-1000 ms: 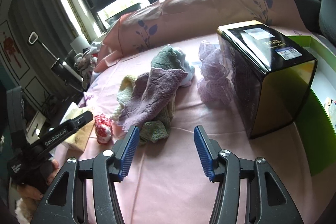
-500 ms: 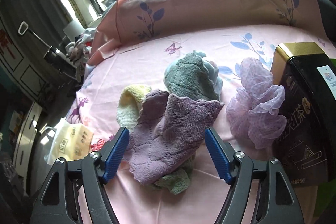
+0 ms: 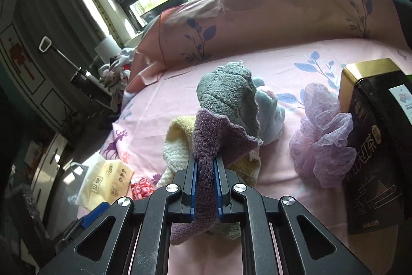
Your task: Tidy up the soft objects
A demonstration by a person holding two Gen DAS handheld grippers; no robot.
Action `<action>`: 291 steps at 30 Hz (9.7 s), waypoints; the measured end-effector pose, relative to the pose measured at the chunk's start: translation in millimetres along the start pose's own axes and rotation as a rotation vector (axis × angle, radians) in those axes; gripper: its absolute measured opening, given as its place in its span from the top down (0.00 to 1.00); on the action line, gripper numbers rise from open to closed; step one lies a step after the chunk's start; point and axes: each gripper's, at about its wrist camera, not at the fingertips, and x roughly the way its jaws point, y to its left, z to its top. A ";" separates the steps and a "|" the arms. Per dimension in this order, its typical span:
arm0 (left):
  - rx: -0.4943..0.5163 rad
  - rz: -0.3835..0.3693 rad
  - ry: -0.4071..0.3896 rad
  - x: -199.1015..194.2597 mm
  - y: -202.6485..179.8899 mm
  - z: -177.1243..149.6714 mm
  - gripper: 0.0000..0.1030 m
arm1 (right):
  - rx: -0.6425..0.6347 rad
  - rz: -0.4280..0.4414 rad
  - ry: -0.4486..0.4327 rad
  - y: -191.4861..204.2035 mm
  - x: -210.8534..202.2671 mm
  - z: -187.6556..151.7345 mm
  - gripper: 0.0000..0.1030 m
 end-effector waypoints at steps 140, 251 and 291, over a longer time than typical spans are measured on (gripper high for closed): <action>0.361 -0.454 -0.115 -80.5 -203.3 -21.2 0.03 | 0.323 -0.244 -0.380 -186.5 -196.3 -32.6 0.18; -0.172 -0.266 0.078 -7.1 26.4 13.1 0.03 | -0.276 -0.284 0.065 25.1 -41.9 40.3 0.97; 0.049 -0.189 0.323 44.2 -60.4 -41.7 0.72 | 0.101 0.110 0.285 -28.5 37.5 -55.3 0.48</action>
